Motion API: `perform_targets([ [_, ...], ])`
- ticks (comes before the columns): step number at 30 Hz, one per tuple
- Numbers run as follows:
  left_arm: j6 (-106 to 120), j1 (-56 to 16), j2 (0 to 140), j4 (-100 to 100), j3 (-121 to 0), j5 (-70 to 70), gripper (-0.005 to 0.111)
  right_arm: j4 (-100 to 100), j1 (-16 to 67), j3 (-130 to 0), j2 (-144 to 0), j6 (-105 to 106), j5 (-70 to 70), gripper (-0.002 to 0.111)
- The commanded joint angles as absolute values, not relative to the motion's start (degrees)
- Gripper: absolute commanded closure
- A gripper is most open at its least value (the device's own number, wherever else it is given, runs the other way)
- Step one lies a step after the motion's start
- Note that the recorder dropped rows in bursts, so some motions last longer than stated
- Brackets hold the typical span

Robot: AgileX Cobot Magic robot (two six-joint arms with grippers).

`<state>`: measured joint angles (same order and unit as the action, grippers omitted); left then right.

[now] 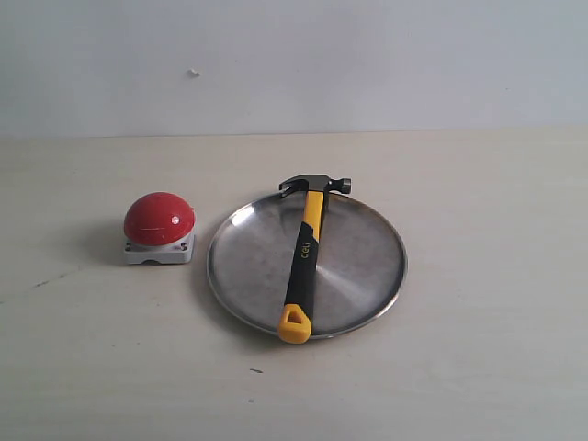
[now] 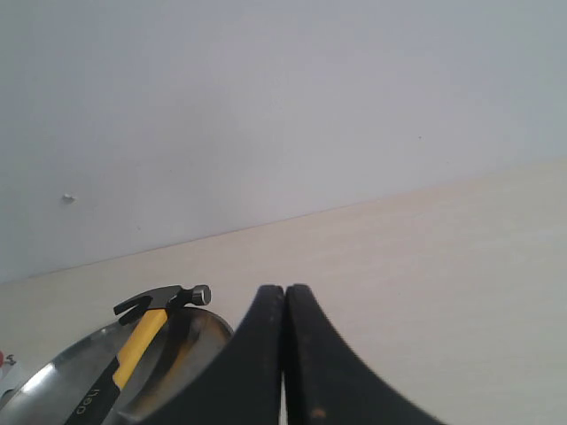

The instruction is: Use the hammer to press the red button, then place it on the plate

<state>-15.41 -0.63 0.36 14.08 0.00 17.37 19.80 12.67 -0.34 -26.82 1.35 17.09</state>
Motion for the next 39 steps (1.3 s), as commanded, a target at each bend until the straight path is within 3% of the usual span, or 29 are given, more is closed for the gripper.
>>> perform_targets([
  [1, -15.11, -0.45, 0.0, 14.47, 0.0, 17.21, 0.107, 19.46, 12.66, 0.0, -26.45, 1.85, 17.25, 0.108],
  [24, -15.11, -0.45, 0.0, 14.47, 0.0, 17.21, 0.107, 19.46, 12.66, 0.0, -26.01, 1.85, 17.25, 0.108],
  [32, -15.11, -0.45, 0.0, 14.47, 0.0, 17.21, 0.107, 19.17, 10.53, 0.0, -15.42, 12.34, 15.73, 0.108],
  [39, -15.11, -0.45, 0.0, 14.47, 0.0, 17.31, 0.107, 19.4, 5.16, 0.0, -3.64, 12.46, 4.36, 0.108],
])
